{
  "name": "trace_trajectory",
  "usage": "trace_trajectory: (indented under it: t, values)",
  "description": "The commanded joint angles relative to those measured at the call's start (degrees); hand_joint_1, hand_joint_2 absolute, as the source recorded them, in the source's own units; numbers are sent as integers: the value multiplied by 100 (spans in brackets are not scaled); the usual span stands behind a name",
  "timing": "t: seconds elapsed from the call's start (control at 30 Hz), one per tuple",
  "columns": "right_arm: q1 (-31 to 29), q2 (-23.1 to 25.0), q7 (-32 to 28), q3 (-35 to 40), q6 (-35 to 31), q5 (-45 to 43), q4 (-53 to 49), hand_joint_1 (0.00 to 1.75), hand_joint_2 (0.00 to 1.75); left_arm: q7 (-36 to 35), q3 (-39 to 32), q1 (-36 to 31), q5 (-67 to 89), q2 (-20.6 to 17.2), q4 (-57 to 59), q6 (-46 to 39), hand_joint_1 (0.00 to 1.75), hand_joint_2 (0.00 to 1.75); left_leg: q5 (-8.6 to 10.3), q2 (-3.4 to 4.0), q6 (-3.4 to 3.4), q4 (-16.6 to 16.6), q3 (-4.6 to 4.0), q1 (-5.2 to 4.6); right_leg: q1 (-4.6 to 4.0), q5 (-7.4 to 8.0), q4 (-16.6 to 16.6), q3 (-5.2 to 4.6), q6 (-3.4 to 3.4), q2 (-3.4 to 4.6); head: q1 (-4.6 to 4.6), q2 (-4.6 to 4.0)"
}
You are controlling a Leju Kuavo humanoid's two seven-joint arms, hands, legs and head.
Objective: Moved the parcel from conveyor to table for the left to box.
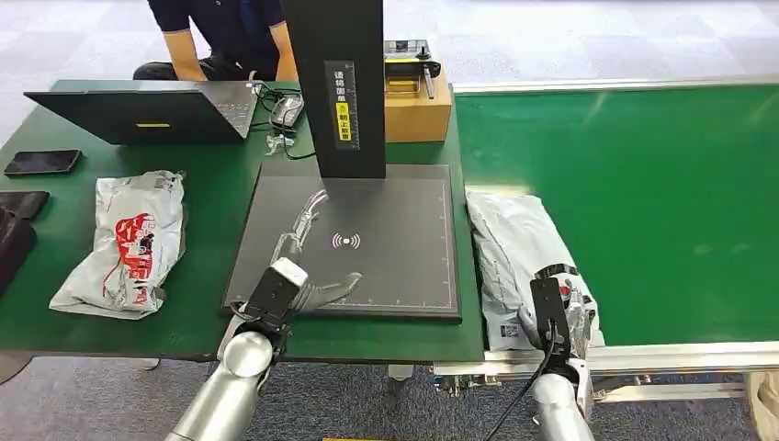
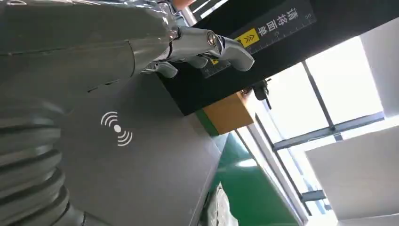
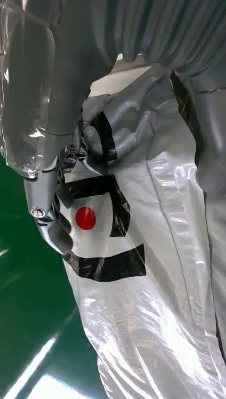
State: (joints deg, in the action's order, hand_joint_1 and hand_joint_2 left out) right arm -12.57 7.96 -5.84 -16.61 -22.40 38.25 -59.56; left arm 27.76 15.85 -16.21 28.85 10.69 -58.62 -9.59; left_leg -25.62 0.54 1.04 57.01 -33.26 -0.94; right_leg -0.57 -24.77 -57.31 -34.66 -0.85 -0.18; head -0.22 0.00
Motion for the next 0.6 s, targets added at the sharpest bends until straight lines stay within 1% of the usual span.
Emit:
trace_trajectory:
  t: [0.03,0.17,0.3,0.33,0.37,0.43,0.47,0.53,0.57,0.6]
  values:
    - [39,157,48,-336,87,-15,-112,134,175,-84,-92,22,42,17,-131,42,0,175,-3,-8,-13,-5,13,4,-1,-5,5,15,8,-3,0,0]
    - [80,167,62,-353,105,-9,-188,141,175,-93,-84,44,49,19,-166,55,0,175,-6,-12,-18,-8,24,6,-2,-8,8,26,11,-5,0,0]
    - [80,167,62,-353,105,-9,-188,141,175,-93,-84,44,49,19,-166,55,0,175,-4,-9,-14,-6,16,4,-1,-6,6,17,7,-4,0,0]
    - [87,166,62,-356,106,-9,-191,145,175,-95,-83,42,50,21,-166,56,0,175,-3,-7,-11,-4,11,4,-2,-4,5,12,5,-3,0,0]
    - [99,171,68,-359,108,-9,-213,162,175,-95,-82,43,49,22,-166,61,0,175,-6,-11,-18,-9,24,6,-2,-8,9,26,9,-5,0,0]
    - [107,157,67,-368,111,-8,-223,175,175,-95,-81,42,50,23,-166,63,0,175,-2,-8,-10,-5,9,2,0,-4,4,9,5,-4,0,0]
    - [107,157,67,-368,111,-8,-223,175,175,-95,-81,42,50,23,-166,63,0,175,-5,-10,-15,-6,20,5,-1,-8,6,21,8,-4,0,0]
    - [100,144,65,-370,117,-10,-238,175,175,-96,-82,36,51,19,-169,63,0,175,-2,-7,-9,-4,10,2,0,-5,4,10,5,-4,0,0]
    - [100,144,65,-370,117,-10,-238,175,175,-96,-82,36,51,19,-169,63,0,175,-6,-15,-23,-14,37,7,-1,-11,14,39,14,-7,0,0]
    - [101,147,65,-369,118,-9,-246,175,175,-89,-82,55,49,11,-172,65,0,175,-6,-12,-17,-7,23,6,-2,-8,9,26,10,-5,0,0]
